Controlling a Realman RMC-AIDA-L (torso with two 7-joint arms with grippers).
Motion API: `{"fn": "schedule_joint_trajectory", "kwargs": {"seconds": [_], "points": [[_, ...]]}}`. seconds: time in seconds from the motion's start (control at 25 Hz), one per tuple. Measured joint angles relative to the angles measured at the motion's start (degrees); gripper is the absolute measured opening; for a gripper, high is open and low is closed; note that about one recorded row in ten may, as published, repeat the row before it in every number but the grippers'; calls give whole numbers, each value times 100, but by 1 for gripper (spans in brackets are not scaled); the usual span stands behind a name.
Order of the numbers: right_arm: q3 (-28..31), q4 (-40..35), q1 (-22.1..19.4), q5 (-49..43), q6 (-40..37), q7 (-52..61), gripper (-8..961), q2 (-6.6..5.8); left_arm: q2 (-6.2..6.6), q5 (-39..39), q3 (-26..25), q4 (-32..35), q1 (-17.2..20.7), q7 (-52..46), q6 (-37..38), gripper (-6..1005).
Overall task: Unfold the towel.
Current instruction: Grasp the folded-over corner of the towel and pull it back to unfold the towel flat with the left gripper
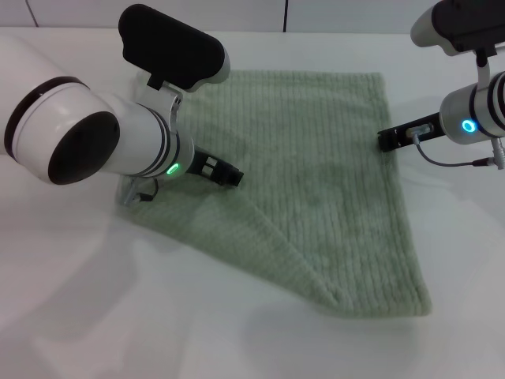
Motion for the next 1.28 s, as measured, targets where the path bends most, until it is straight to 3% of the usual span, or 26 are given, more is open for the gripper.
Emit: {"fn": "schedule_joint_trajectory", "kwargs": {"seconds": [1.12, 1.28], "points": [[0, -18, -7, -26, -16, 0, -2, 0, -3, 0, 9, 276, -180, 25, 42, 837], [0, -18, -9, -26, -21, -2, -2, 0, 1, -40, -5, 253, -212, 203, -57, 718]]}}
